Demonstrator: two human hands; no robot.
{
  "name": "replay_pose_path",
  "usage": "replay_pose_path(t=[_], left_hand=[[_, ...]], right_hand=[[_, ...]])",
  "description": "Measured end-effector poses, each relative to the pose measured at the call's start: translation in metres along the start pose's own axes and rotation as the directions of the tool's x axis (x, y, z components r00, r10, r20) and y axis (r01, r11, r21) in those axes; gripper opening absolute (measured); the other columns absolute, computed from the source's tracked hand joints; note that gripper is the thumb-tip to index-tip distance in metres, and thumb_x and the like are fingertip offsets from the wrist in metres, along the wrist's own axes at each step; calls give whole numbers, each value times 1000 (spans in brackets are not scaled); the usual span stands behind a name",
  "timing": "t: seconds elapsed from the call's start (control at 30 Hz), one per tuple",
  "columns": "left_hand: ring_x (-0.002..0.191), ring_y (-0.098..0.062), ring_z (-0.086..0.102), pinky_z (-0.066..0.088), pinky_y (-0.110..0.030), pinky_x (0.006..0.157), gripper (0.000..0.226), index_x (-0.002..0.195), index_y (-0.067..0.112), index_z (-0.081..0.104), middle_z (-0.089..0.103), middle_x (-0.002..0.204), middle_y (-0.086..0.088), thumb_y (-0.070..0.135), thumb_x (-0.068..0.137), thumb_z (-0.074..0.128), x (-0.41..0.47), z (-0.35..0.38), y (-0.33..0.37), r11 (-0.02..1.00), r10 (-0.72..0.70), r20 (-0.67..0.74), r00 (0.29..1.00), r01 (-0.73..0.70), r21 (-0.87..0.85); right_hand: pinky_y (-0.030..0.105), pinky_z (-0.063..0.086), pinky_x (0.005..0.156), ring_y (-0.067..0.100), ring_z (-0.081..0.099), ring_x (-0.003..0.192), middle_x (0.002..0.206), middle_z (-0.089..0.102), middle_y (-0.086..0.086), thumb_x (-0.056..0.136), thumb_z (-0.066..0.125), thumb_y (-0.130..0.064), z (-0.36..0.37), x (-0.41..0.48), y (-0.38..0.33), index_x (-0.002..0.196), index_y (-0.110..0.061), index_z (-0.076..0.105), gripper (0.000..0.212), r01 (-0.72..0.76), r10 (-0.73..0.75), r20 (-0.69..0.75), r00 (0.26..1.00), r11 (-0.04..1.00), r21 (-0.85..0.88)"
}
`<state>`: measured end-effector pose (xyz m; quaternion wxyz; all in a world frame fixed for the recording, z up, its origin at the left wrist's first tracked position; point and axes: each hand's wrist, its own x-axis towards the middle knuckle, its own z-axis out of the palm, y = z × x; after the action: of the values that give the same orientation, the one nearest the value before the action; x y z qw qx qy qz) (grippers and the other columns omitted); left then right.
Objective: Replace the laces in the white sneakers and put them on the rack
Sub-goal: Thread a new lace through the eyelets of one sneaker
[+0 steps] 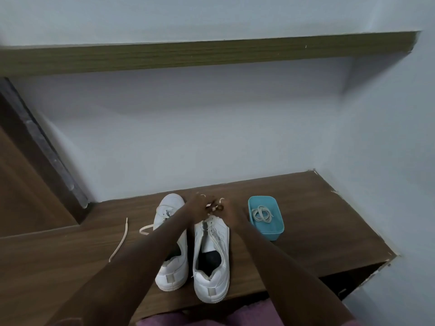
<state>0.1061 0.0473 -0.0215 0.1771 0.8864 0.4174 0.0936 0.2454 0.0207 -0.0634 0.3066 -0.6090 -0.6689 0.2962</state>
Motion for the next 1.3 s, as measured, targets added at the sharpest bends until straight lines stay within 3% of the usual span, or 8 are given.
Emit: replay_pose_path(t=[0.17, 0.27, 0.43, 0.57, 0.7, 1.0, 1.13, 1.3], left_hand=[[54, 1, 50, 38, -15, 57, 23, 79, 15, 67, 57, 63, 6, 1, 89, 52, 0, -2, 17, 944, -193, -20, 981, 180, -277], [54, -2, 45, 31, -14, 52, 21, 81, 10, 74, 60, 64, 1, 17, 90, 56, -1, -10, 17, 936, -298, 42, 954, 301, -186], [77, -9, 61, 39, -20, 62, 13, 90, 17, 75, 70, 86, 4, 25, 86, 65, -16, -19, 8, 920, -379, 26, 925, 379, -95], [93, -10, 61, 42, -21, 68, 19, 101, 26, 71, 70, 98, 8, 34, 90, 57, -27, -23, 6, 883, -469, -61, 881, 466, -53], [102, -15, 61, 43, -24, 75, 26, 105, 29, 69, 68, 105, 6, 41, 93, 49, -31, -20, 8, 876, -473, -64, 878, 477, 64], [83, -19, 62, 29, -22, 51, 21, 86, 18, 68, 65, 83, 4, 20, 82, 48, -27, 1, 8, 836, -548, -80, 833, 548, -27], [83, -21, 64, 32, -23, 54, 15, 80, 16, 66, 63, 77, 2, 29, 83, 59, -25, 2, 6, 841, -541, -36, 841, 539, -49], [94, -20, 64, 40, -27, 67, 20, 93, 19, 72, 68, 93, 1, 34, 83, 65, -22, 10, 1, 866, -494, 53, 868, 496, -61]], right_hand=[[30, 42, 56, 23, 54, 67, 67, 57, 0, 82, 56, 7, -17, -3, -9, 52, -24, 51, 43, -179, 188, -8, 982, 950, 254], [18, 43, 53, 14, 52, 63, 64, 55, -9, 83, 62, 3, -23, -10, -15, 53, -29, 57, 44, -211, 205, 51, 977, 950, 231], [35, 42, 64, 18, 53, 63, 61, 56, -5, 75, 73, -13, -12, -9, -13, 52, -26, 56, 32, -327, 343, -43, 938, 921, 213], [32, 48, 75, 19, 60, 80, 84, 61, 2, 85, 64, -26, -1, -25, -29, 79, -17, 58, 13, -444, 461, -63, 885, 878, 177], [31, 44, 80, 25, 60, 109, 117, 63, 9, 84, 64, -41, 14, -33, -39, 118, -6, 57, 49, -448, 445, -84, 891, 894, -17], [27, 40, 67, 21, 58, 87, 89, 55, 10, 79, 69, -24, 11, -35, -44, 103, 0, 64, 35, -347, 362, 56, 931, 920, -181], [32, 45, 76, 25, 60, 95, 91, 58, 13, 88, 58, -24, 10, -33, -41, 98, -2, 62, 24, -300, 321, 61, 945, 927, -225], [20, 40, 43, 11, 44, 57, 65, 43, 1, 86, 51, -6, -5, -32, -24, 64, -15, 42, 25, -441, 438, 90, 895, 897, 26]])
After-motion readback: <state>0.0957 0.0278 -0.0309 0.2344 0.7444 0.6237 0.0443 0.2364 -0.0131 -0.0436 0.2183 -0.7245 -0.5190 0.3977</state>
